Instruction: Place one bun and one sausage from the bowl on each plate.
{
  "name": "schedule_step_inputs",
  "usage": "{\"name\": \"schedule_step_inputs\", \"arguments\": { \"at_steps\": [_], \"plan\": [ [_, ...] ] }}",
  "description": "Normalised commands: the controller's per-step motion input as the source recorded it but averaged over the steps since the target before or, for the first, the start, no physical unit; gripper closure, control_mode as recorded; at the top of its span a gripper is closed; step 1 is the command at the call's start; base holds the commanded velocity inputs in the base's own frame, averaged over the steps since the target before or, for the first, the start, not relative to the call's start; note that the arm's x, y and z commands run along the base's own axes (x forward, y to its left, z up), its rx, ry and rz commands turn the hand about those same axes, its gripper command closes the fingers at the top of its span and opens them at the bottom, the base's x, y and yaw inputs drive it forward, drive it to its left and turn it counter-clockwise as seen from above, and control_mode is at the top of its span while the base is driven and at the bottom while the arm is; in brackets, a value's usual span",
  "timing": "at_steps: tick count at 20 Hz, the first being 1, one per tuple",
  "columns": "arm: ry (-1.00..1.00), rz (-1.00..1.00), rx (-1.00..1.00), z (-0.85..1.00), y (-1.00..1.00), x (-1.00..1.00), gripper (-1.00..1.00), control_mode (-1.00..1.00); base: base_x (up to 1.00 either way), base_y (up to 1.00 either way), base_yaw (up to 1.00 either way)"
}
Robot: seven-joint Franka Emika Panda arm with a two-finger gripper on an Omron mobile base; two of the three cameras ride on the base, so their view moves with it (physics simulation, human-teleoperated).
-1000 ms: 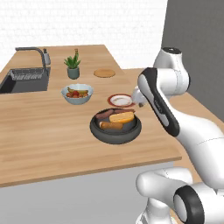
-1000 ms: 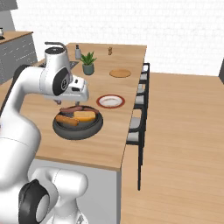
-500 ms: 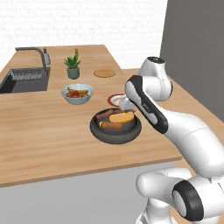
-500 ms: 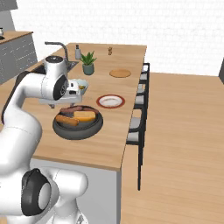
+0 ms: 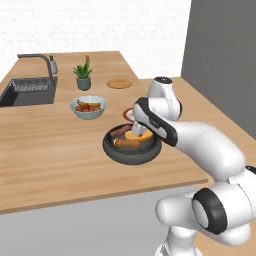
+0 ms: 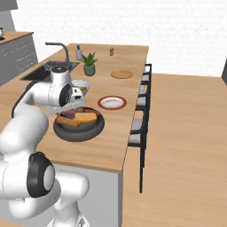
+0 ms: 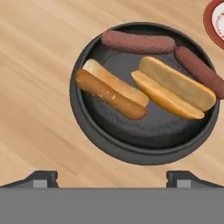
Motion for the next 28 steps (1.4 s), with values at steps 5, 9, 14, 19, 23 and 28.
{"name": "schedule_step_inputs", "arguments": {
  "at_steps": [5, 9, 14, 19, 23, 28],
  "plan": [
    [0.02, 0.25, -0.18, -0.13, -0.13, 0.18, -1.00, -1.00, 0.00, 0.00, 0.00],
    [0.01, 0.26, -0.15, -0.18, -0.16, 0.02, -1.00, -1.00, 0.00, 0.00, 0.00],
    [0.03, 0.20, -0.13, -0.19, -0.11, 0.00, -1.00, -1.00, 0.00, 0.00, 0.00],
    [0.00, 0.17, -0.05, -0.15, -0.13, 0.00, -1.00, -1.00, 0.00, 0.00, 0.00],
    [0.00, 0.11, -0.02, -0.16, -0.20, 0.14, -1.00, -1.00, 0.00, 0.00, 0.00],
    [0.00, 0.04, 0.00, -0.11, -0.02, 0.47, -1.00, -1.00, 0.00, 0.00, 0.00]
  ]
}}
